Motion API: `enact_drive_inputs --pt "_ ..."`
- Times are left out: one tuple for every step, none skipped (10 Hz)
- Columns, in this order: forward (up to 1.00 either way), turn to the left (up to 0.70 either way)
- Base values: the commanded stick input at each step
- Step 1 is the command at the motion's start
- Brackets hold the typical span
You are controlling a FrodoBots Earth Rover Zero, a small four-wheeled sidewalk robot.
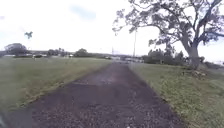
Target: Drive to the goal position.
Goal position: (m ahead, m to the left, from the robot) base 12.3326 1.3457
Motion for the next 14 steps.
enact_drive_inputs --pt "0.50 0.00" --pt "0.50 0.00" --pt "0.50 0.00" --pt "0.50 0.00" --pt "0.50 0.00" --pt "0.50 0.00" --pt "0.50 0.00" --pt "0.50 0.00" --pt "0.50 0.00" --pt "0.50 0.00" --pt "0.50 0.00" --pt "0.50 0.00" --pt "0.50 0.00" --pt "0.50 0.00"
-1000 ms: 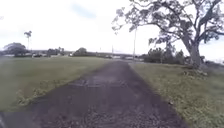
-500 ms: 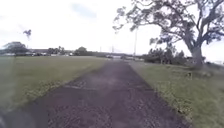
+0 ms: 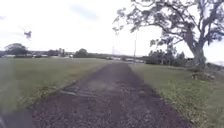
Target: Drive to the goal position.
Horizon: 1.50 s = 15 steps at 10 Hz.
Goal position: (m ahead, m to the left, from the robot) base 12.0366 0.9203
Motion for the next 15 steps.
enact_drive_inputs --pt "0.50 0.00" --pt "0.50 0.00" --pt "0.50 0.00" --pt "0.50 0.00" --pt "0.50 0.00" --pt "0.50 0.00" --pt "0.50 0.00" --pt "0.50 0.00" --pt "0.50 0.00" --pt "0.50 0.00" --pt "0.50 0.00" --pt "0.50 0.00" --pt "0.50 0.00" --pt "0.50 -0.41" --pt "0.50 -0.50"
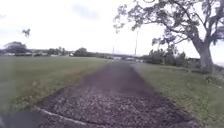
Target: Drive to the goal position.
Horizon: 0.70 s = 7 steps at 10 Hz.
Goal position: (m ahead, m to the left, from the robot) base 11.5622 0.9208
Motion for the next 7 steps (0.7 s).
enact_drive_inputs --pt "0.50 -0.50" --pt "0.50 -0.50" --pt "0.50 -0.50" --pt "0.50 -0.50" --pt "0.50 -0.17" --pt "0.50 0.00" --pt "0.50 0.00"
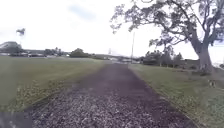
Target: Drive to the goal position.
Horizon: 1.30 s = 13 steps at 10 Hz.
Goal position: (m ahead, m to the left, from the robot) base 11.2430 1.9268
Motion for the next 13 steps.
enact_drive_inputs --pt "0.50 0.00" --pt "0.50 0.00" --pt "0.50 0.00" --pt "0.50 0.00" --pt "0.50 0.00" --pt "0.50 0.00" --pt "0.50 0.00" --pt "0.50 0.00" --pt "0.50 0.00" --pt "0.50 0.00" --pt "0.50 0.00" --pt "0.50 0.00" --pt "0.50 0.00"
